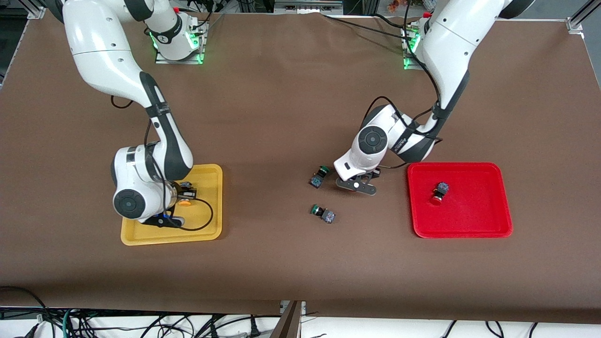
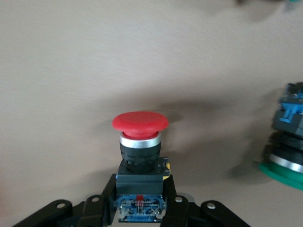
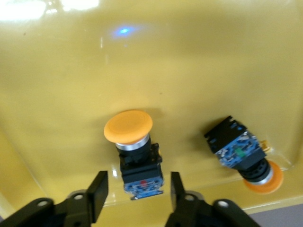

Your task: Place red and yellow buttons in trays

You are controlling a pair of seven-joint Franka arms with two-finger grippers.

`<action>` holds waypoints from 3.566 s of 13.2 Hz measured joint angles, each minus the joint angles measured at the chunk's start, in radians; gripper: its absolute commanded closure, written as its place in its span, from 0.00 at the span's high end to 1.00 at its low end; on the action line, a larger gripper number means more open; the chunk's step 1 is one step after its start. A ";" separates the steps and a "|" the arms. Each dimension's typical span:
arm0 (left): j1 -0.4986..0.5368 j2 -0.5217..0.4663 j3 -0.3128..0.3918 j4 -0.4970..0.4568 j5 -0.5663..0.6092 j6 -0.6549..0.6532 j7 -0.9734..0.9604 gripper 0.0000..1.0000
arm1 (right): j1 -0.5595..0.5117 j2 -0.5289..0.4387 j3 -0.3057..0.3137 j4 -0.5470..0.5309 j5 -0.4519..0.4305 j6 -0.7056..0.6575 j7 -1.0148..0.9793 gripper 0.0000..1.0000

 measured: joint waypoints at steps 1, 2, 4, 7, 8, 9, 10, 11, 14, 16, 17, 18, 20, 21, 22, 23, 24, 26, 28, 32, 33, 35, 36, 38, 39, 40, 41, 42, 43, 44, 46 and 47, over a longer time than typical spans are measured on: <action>0.025 -0.034 0.002 0.009 0.001 -0.065 0.053 0.15 | -0.001 -0.008 0.000 0.013 0.000 -0.012 -0.003 1.00; 0.062 -0.075 0.003 0.016 0.001 -0.140 0.134 0.16 | 0.000 -0.024 0.000 0.033 0.000 -0.054 -0.008 1.00; 0.165 -0.156 0.009 0.017 0.002 -0.261 0.355 0.17 | 0.000 -0.076 0.000 0.102 0.000 -0.187 -0.053 1.00; 0.370 -0.188 0.015 0.011 0.003 -0.288 0.742 0.28 | -0.006 -0.170 -0.018 0.208 -0.001 -0.392 -0.154 1.00; 0.424 -0.175 0.018 0.004 0.007 -0.271 0.844 0.29 | -0.010 -0.199 -0.022 0.227 -0.001 -0.434 -0.195 1.00; 0.467 -0.152 0.020 -0.004 0.027 -0.235 0.926 0.29 | -0.012 -0.228 -0.029 0.238 -0.001 -0.463 -0.226 1.00; 0.506 -0.122 0.020 -0.009 0.050 -0.194 0.991 0.29 | -0.013 -0.260 -0.040 0.244 -0.001 -0.493 -0.245 1.00; 0.538 -0.089 0.020 -0.010 0.062 -0.152 1.052 0.42 | -0.014 -0.293 -0.046 0.249 -0.001 -0.531 -0.251 1.00; 0.570 -0.036 0.019 -0.009 0.068 -0.100 1.127 1.00 | -0.016 -0.414 -0.047 0.248 -0.005 -0.608 -0.251 1.00; 0.570 -0.040 0.011 -0.002 0.068 -0.100 1.128 1.00 | -0.024 -0.512 -0.040 0.196 -0.036 -0.626 -0.254 1.00; 0.569 -0.055 0.006 0.006 0.068 -0.108 1.128 1.00 | -0.033 -0.562 -0.030 0.161 -0.055 -0.626 -0.256 1.00; 0.569 -0.084 0.001 0.016 0.068 -0.141 1.128 1.00 | -0.048 -0.607 -0.020 0.136 -0.064 -0.624 -0.256 1.00; 0.569 -0.171 -0.024 0.034 0.061 -0.244 1.121 1.00 | -0.085 -0.696 -0.007 0.096 -0.065 -0.614 -0.258 1.00; 0.567 -0.222 -0.040 0.046 0.051 -0.306 1.106 1.00 | -0.096 -0.739 0.000 0.064 -0.065 -0.607 -0.260 1.00; 0.565 -0.269 -0.058 0.068 0.030 -0.383 1.079 1.00 | -0.101 -0.773 0.009 0.027 -0.065 -0.595 -0.260 1.00; 0.564 -0.305 -0.076 0.110 0.001 -0.475 1.038 1.00 | -0.104 -0.795 0.021 -0.009 -0.065 -0.589 -0.260 1.00; 0.562 -0.328 -0.092 0.170 -0.023 -0.573 0.979 1.00 | -0.106 -0.807 0.030 -0.043 -0.065 -0.584 -0.258 1.00; 0.562 -0.345 -0.118 0.311 -0.050 -0.733 0.884 1.00 | -0.109 -0.814 0.039 -0.091 -0.065 -0.573 -0.258 1.00; 0.548 -0.356 -0.126 0.429 -0.056 -0.833 0.839 1.00 | -0.110 -0.812 0.044 -0.098 -0.065 -0.568 -0.258 1.00; 0.298 -0.483 0.139 0.450 -0.127 -0.842 0.591 1.00 | -0.110 -0.806 0.046 -0.098 -0.065 -0.558 -0.258 1.00; 0.258 -0.515 0.186 0.419 -0.166 -0.807 0.464 1.00 | -0.111 -0.805 0.046 -0.098 -0.065 -0.557 -0.258 1.00; 0.234 -0.578 0.230 0.295 -0.208 -0.680 0.319 1.00 | -0.113 -0.805 0.046 -0.098 -0.065 -0.556 -0.258 1.00; 0.234 -0.607 0.241 0.233 -0.214 -0.644 0.301 1.00 | -0.114 -0.805 0.046 -0.098 -0.066 -0.556 -0.259 1.00; 0.233 -0.636 0.245 0.176 -0.215 -0.637 0.286 1.00 | -0.115 -0.804 0.046 -0.097 -0.066 -0.555 -0.259 1.00; 0.231 -0.637 0.244 0.175 -0.215 -0.641 0.281 1.00 | -0.115 -0.804 0.047 -0.097 -0.066 -0.552 -0.259 1.00; 0.229 -0.637 0.244 0.175 -0.215 -0.647 0.279 1.00 | -0.115 -0.804 0.048 -0.097 -0.066 -0.550 -0.259 1.00; 0.227 -0.637 0.244 0.175 -0.215 -0.657 0.277 1.00 | -0.115 -0.803 0.049 -0.097 -0.066 -0.548 -0.259 1.00; 0.226 -0.637 0.244 0.175 -0.215 -0.662 0.277 1.00 | -0.115 -0.800 0.049 -0.096 -0.066 -0.548 -0.259 1.00; 0.226 -0.637 0.244 0.175 -0.215 -0.664 0.277 1.00 | -0.115 -0.798 0.049 -0.096 -0.066 -0.548 -0.259 1.00; 0.226 -0.636 0.244 0.175 -0.215 -0.666 0.278 1.00 | -0.115 -0.796 0.049 -0.096 -0.066 -0.548 -0.259 1.00; 0.225 -0.636 0.244 0.175 -0.215 -0.666 0.278 1.00 | -0.115 -0.795 0.051 -0.096 -0.066 -0.548 -0.259 1.00; 0.226 -0.636 0.245 0.175 -0.215 -0.666 0.278 1.00 | -0.115 -0.795 0.052 -0.096 -0.066 -0.548 -0.259 1.00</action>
